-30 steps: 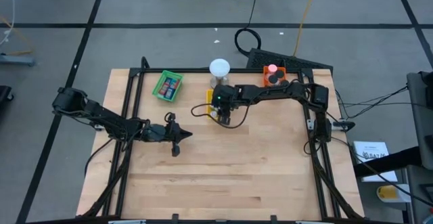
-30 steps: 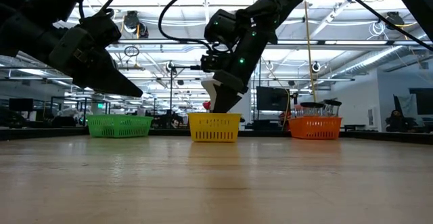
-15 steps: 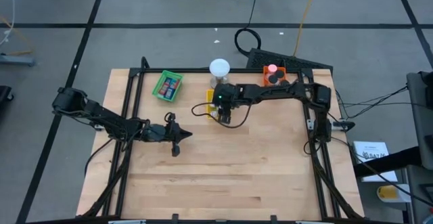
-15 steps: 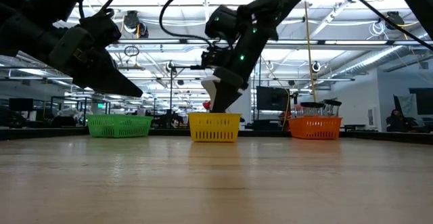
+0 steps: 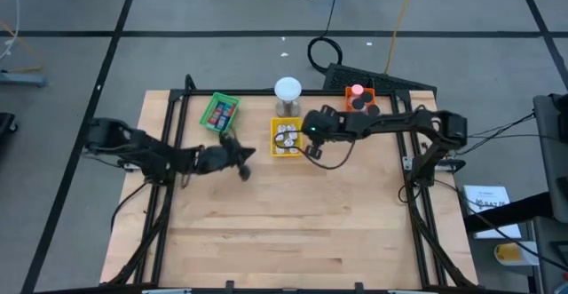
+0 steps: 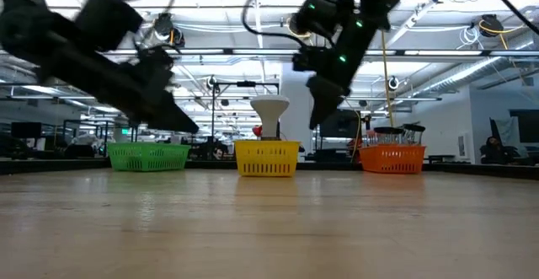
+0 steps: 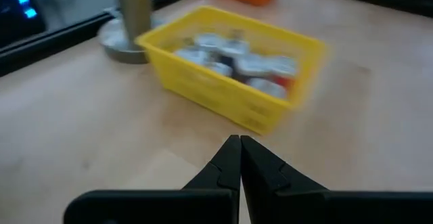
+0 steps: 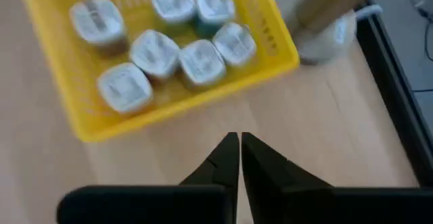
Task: Pick & Place Office items
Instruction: Adjust the yellow bin
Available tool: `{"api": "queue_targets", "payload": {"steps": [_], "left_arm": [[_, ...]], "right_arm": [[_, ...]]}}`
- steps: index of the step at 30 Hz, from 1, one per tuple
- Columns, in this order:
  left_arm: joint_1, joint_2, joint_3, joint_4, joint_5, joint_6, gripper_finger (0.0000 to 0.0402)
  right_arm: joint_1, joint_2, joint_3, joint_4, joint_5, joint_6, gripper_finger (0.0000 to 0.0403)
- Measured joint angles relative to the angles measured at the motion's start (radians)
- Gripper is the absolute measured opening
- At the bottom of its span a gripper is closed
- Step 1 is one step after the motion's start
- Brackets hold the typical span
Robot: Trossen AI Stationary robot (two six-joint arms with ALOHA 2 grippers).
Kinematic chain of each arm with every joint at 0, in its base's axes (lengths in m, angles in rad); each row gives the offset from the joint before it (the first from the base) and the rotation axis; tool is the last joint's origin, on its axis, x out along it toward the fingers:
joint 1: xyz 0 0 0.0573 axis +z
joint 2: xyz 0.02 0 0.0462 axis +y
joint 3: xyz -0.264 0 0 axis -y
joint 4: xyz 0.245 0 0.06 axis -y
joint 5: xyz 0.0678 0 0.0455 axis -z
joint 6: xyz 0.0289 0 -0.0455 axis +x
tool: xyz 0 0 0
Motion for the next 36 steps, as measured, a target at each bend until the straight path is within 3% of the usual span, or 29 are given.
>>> {"api": "queue_targets", "payload": {"steps": [6,12,19,36], "left_arm": [[0.217,0.162,0.137,-0.051,0.117,0.011,0.0005],[0.316,0.308,0.304,-0.107,0.167,0.026,0.0005],[0.344,0.379,0.401,-0.145,0.176,0.031,0.0005],[0.368,0.363,0.401,-0.117,0.205,0.066,0.0005]], "right_arm": [[-0.037,-0.065,-0.202,0.233,-0.007,0.018,0.0016],[-0.043,-0.082,-0.268,0.309,-0.033,0.02,0.0003],[-0.035,-0.082,-0.271,0.331,-0.058,0.021,0.0001],[-0.025,-0.108,-0.27,0.394,-0.06,0.0,0.0001]]}}
